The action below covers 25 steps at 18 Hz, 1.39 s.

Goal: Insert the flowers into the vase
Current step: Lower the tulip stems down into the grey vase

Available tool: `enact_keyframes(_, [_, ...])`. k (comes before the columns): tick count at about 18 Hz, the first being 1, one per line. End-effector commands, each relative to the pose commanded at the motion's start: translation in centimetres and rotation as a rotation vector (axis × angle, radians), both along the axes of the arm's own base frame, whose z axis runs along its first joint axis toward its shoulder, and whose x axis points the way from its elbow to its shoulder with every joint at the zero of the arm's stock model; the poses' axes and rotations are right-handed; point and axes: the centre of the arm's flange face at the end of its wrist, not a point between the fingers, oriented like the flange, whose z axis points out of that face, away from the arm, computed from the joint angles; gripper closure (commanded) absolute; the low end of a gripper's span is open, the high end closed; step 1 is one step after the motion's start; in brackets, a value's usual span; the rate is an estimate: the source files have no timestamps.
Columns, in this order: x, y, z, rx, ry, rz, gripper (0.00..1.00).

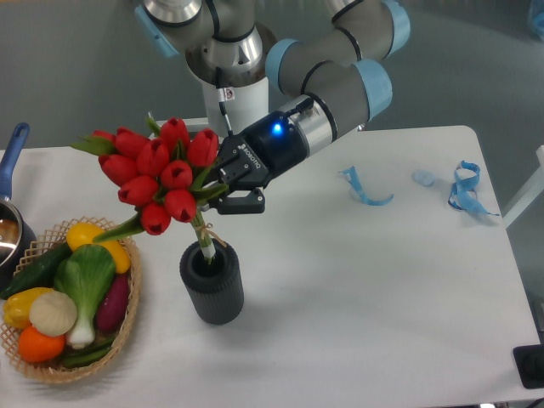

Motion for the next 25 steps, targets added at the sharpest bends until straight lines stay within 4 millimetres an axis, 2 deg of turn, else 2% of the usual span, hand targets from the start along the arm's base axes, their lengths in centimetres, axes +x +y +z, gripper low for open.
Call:
enact_keyframes(2, [0.0, 0.2, -0.7, -0.001, 0.001, -0.003, 0.85])
enact_keyframes(11, [-0.4, 0.8, -7.4, -0.076, -0.040, -0.002, 0.84])
enact_keyframes(18, [-0.4, 0.8, -9.8, -0.097, -0.072, -0.003, 0.84])
enact_keyframes(22, [-0.2, 0.7, -12.4, -0.078, -0.039, -0.009, 0.83])
enact_keyframes(25, [-0.3, 0.7, -13.2, -0.081, -0.040, -0.010, 0.80])
